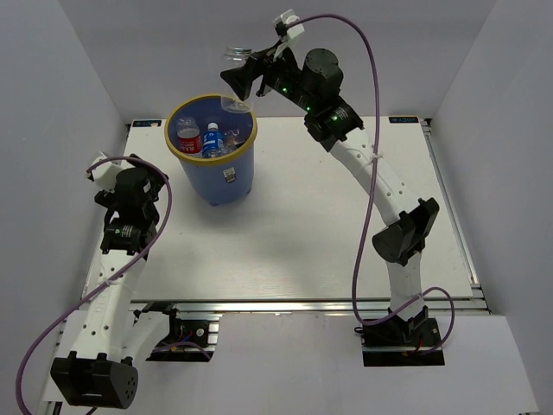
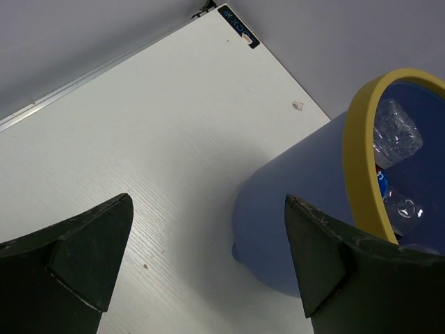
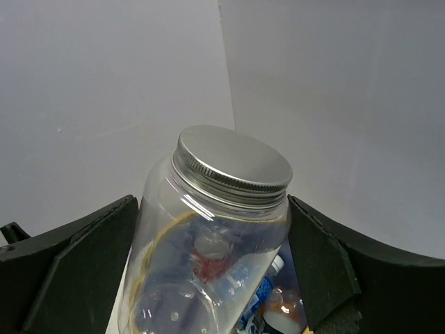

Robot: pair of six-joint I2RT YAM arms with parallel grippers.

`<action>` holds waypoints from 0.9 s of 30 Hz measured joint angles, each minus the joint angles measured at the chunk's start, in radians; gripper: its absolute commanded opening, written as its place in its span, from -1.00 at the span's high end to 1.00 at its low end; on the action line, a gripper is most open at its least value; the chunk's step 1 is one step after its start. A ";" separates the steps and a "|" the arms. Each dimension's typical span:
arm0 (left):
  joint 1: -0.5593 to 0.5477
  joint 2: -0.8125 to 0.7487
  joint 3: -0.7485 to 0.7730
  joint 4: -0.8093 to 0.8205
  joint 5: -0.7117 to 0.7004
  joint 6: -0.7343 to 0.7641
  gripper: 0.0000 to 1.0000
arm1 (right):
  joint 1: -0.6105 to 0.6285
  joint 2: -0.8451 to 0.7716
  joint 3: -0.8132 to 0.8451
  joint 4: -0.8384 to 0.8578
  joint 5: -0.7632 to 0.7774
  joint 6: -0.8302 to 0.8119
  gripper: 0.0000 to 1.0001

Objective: Put the plastic bottles in the bin

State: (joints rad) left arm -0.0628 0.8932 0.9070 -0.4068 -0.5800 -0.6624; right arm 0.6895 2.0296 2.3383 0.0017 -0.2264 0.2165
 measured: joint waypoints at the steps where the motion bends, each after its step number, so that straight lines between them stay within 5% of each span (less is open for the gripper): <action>1: 0.000 0.000 0.002 0.000 0.000 0.000 -0.96 | 0.000 0.003 0.008 0.005 -0.008 0.000 -0.79; 12: 0.000 0.002 0.008 0.000 0.000 0.002 -0.96 | 0.045 0.247 0.065 0.034 0.022 -0.049 -0.79; 27: 0.000 0.012 0.009 0.000 0.002 0.008 -0.96 | 0.091 0.153 -0.045 -0.074 0.069 -0.285 -0.79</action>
State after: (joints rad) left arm -0.0628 0.9054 0.9157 -0.4065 -0.5781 -0.6540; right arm 0.7807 2.1822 2.2936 -0.0719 -0.1574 -0.0685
